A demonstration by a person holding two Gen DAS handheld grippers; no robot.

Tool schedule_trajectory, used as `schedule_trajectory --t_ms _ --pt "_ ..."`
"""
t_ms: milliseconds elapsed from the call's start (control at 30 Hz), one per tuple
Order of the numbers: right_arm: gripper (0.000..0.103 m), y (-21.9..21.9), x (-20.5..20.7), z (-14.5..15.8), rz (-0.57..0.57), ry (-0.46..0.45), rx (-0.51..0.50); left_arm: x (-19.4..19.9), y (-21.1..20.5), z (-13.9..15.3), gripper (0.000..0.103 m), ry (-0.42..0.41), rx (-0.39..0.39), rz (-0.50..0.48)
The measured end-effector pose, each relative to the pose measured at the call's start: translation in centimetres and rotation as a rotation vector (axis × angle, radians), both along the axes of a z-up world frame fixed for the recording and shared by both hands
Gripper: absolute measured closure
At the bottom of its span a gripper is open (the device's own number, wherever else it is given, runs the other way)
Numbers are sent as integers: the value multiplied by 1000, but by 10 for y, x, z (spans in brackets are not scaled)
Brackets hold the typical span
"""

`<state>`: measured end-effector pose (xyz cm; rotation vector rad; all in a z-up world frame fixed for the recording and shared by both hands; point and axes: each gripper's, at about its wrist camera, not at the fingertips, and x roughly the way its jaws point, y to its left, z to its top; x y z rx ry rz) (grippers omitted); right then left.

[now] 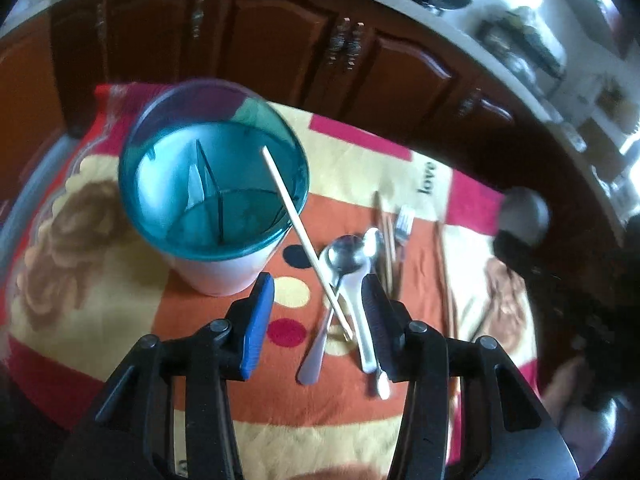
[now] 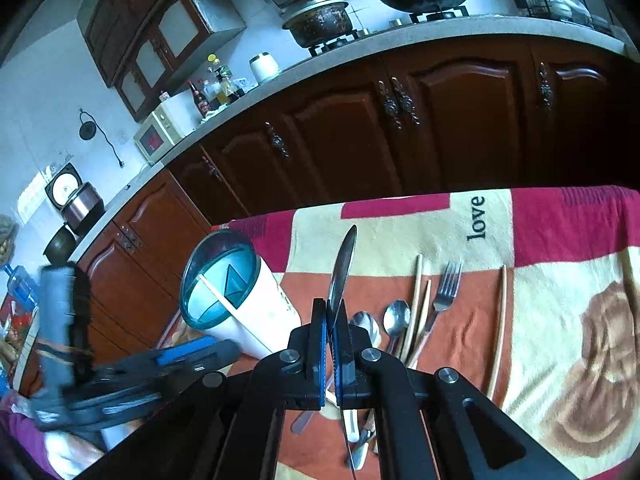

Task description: Organize utensils

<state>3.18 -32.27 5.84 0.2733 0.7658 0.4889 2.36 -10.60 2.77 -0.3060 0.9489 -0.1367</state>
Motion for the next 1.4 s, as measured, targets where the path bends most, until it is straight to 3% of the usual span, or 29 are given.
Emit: schedule_trajectory --t_ms 267,500,567,667,767,867,1133,1200,1267,1400 --pt "101 -26 0 -11 -9 9 60 14 -18 -18 58 -52 51 109" --pt "101 -33 -4 -16 -4 15 82 31 -26 -27 60 -46 44 131" --pt "101 -32 -5 -16 -1 14 81 33 -26 -28 89 -49 27 114" --pt "101 -29 -7 -16 2 12 77 29 -21 -22 100 -79 -12 78" --pt "101 -25 -9 -12 3 6 75 21 -15 -11 101 -96 -51 39" --pt "101 -20 -9 -9 3 0 72 15 -12 -4 101 -106 -59 10" --pt "101 -13 -13 -3 2 3 56 3 -2 -3 100 -30 -69 -61" --pt "101 -13 -13 -5 0 9 57 -3 -6 -3 90 -23 -41 -98" --pt "101 -13 -13 -7 -7 16 61 -8 -12 -7 69 -14 -26 -125" --pt "101 -18 -15 -16 -25 34 69 -13 -26 -23 68 20 21 -166"
